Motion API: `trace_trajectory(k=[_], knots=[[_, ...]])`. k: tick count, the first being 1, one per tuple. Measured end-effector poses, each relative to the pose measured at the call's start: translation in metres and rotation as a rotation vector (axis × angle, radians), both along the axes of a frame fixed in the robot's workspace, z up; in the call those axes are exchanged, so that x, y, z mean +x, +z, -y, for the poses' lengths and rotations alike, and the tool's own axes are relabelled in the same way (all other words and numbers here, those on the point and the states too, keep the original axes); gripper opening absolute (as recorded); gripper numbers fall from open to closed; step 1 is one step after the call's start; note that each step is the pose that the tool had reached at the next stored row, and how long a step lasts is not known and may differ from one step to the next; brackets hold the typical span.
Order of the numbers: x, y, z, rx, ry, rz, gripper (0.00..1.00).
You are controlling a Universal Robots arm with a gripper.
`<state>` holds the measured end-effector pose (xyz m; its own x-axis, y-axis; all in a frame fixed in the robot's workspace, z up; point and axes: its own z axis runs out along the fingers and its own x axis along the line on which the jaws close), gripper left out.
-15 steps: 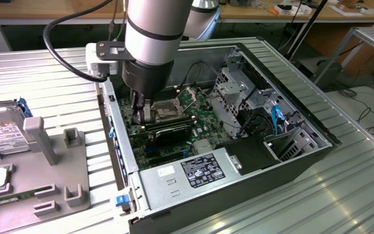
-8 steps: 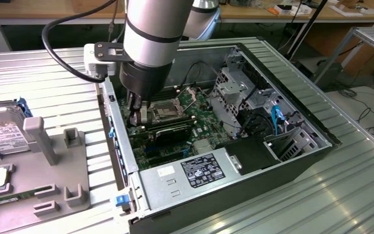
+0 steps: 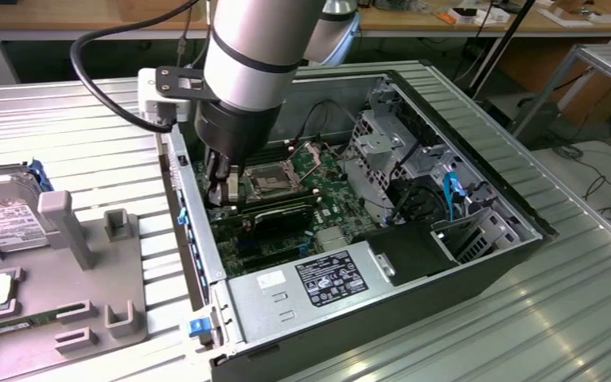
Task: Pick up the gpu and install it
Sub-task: 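Press down on the gpu until it lock into place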
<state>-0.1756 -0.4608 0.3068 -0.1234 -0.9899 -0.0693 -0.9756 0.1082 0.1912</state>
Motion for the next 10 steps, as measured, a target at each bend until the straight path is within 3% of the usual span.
trace_trajectory(k=[1, 2, 5, 10], knots=[[0.0001, 0.0000, 0.0000, 0.0002, 0.000, -0.0002, 0.11], [0.0003, 0.0000, 0.0001, 0.0001, 0.000, -0.0050, 0.11], [0.0001, 0.0001, 0.0001, -0.0001, -0.002, -0.0256, 0.11], [0.0001, -0.0004, 0.0003, 0.0000, -0.002, -0.0256, 0.11]])
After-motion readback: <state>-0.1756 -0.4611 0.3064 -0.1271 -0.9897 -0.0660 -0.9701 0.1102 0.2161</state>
